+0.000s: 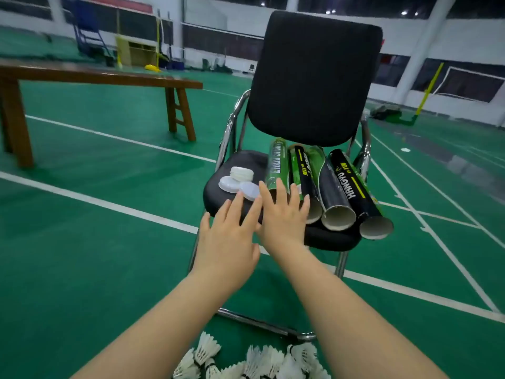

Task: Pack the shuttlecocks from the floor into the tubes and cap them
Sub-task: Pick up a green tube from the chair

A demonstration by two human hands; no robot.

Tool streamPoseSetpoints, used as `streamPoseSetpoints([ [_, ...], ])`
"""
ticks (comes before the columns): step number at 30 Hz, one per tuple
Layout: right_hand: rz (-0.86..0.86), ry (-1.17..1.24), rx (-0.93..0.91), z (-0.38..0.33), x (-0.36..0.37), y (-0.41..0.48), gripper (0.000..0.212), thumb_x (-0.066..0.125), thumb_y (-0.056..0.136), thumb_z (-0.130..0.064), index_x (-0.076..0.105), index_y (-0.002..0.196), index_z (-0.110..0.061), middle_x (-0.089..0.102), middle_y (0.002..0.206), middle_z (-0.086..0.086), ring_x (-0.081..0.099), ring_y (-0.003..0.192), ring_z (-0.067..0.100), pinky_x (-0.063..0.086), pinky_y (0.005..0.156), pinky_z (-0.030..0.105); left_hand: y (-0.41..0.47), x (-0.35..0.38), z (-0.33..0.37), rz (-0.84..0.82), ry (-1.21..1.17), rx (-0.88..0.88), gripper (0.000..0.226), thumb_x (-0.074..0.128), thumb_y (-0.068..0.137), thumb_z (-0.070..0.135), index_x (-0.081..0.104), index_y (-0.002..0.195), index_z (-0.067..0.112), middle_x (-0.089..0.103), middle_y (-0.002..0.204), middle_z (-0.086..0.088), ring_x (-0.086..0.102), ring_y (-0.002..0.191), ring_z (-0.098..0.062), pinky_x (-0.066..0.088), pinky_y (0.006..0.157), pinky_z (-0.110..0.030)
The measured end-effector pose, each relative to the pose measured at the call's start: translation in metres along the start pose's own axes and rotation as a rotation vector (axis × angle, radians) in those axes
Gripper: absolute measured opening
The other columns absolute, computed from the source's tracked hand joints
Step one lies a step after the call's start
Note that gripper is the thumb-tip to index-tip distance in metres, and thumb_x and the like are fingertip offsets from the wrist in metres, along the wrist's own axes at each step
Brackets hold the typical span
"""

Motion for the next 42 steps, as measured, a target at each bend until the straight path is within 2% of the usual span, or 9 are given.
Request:
streamPoseSetpoints([
  [2, -0.013, -0.083, 0.005, 0.001, 0.007, 0.01, 0.079, 0.056, 0.085, -0.046, 0.01, 0.147, -0.032, 0.006, 0.156, 0.009, 0.004, 0.142, 0.04, 0.002, 0.112, 0.057, 0.006, 0.01, -0.006, -0.079, -0.017, -0.047, 0.078, 0.044, 0.093, 0.038, -0.011, 0.147, 0.031, -0.011, 0.157, -0.003, 0.001, 0.144, -0.02, 0.009, 0.114, -0.046],
  [6, -0.07, -0.188, -0.017, 0.008, 0.028, 0.023, 0.077, 0.061, 0.082, -0.048, 0.017, 0.143, -0.032, 0.003, 0.156, 0.008, 0.011, 0.139, 0.043, 0.004, 0.112, 0.055, 0.017, 0.023, -0.015, -0.06, -0.011, -0.05, 0.079, 0.045, 0.092, 0.037, -0.012, 0.147, 0.033, -0.012, 0.156, -0.004, 0.0, 0.144, -0.022, 0.009, 0.114, -0.045],
  [12, -0.007, -0.194, -0.018, 0.005, 0.033, 0.027, 0.068, 0.072, 0.075, -0.033, 0.036, 0.132, -0.027, 0.018, 0.152, 0.008, 0.027, 0.13, 0.041, 0.021, 0.107, 0.048, 0.024, 0.038, -0.018, -0.064, -0.037, -0.047, 0.082, 0.047, 0.091, 0.036, -0.013, 0.147, 0.034, -0.014, 0.156, -0.007, 0.002, 0.144, -0.025, 0.014, 0.114, -0.047],
  [15, 0.12, -0.241, 0.007, 0.003, 0.026, 0.023, 0.06, 0.084, 0.054, -0.03, 0.056, 0.108, -0.027, 0.05, 0.13, 0.006, 0.053, 0.1, 0.035, 0.042, 0.084, 0.041, 0.023, 0.037, -0.017, -0.059, -0.066, -0.045, 0.082, 0.047, 0.091, 0.036, -0.012, 0.147, 0.033, -0.014, 0.156, -0.008, 0.003, 0.144, -0.025, 0.016, 0.114, -0.047],
  [18, 0.251, -0.24, -0.025, 0.001, 0.012, 0.016, 0.059, 0.087, 0.037, -0.021, 0.064, 0.091, -0.026, 0.063, 0.104, 0.005, 0.055, 0.073, 0.029, 0.044, 0.063, 0.032, 0.021, 0.03, -0.016, -0.044, -0.1, -0.034, 0.081, 0.049, 0.09, 0.034, -0.007, 0.148, 0.032, -0.011, 0.156, -0.009, 0.006, 0.143, -0.026, 0.018, 0.113, -0.046],
  [25, 0.44, -0.137, -0.002, 0.007, -0.038, -0.018, 0.057, 0.076, 0.046, -0.01, 0.051, 0.093, -0.029, 0.046, 0.115, 0.003, 0.046, 0.088, 0.03, 0.042, 0.065, 0.037, 0.018, 0.005, -0.012, 0.017, -0.235, 0.0, 0.086, 0.058, 0.085, 0.03, 0.0, 0.149, 0.029, -0.003, 0.156, -0.012, 0.017, 0.138, -0.029, 0.03, 0.103, -0.041],
  [30, 0.507, -0.085, -0.02, 0.013, -0.085, -0.067, 0.064, 0.079, 0.045, -0.008, 0.047, 0.096, -0.027, 0.055, 0.114, 0.009, 0.036, 0.092, 0.027, 0.045, 0.065, 0.039, 0.008, -0.026, 0.01, 0.047, -0.305, 0.074, 0.094, 0.063, 0.084, 0.031, -0.006, 0.148, 0.032, -0.005, 0.156, -0.011, 0.017, 0.139, -0.029, 0.032, 0.102, -0.041],
  [35, 0.569, -0.046, 0.035, 0.014, -0.147, -0.113, 0.051, 0.073, 0.055, -0.014, 0.047, 0.096, -0.029, 0.043, 0.12, 0.005, 0.034, 0.095, 0.025, 0.044, 0.071, 0.041, -0.014, -0.052, 0.044, 0.066, -0.338, 0.171, 0.099, 0.069, 0.08, 0.031, -0.003, 0.148, 0.032, -0.005, 0.157, -0.012, 0.014, 0.141, -0.031, 0.033, 0.102, -0.043],
  [42, 0.557, 0.202, 0.125, -0.001, -0.224, -0.186, 0.041, 0.069, 0.067, -0.025, 0.049, 0.103, -0.03, 0.047, 0.12, 0.008, 0.043, 0.103, 0.032, 0.033, 0.085, 0.033, -0.057, -0.114, 0.089, 0.335, -0.526, 0.467, 0.079, 0.057, 0.076, 0.023, 0.016, 0.144, 0.026, 0.03, 0.148, -0.022, 0.033, 0.133, -0.039, 0.032, 0.103, -0.052],
])
Point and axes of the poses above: each hand's wrist, its own y-axis towards the middle knuckle, its own x-axis out of the palm, z = x × y, the point moved 8 cm from there along y, towards the middle knuckle
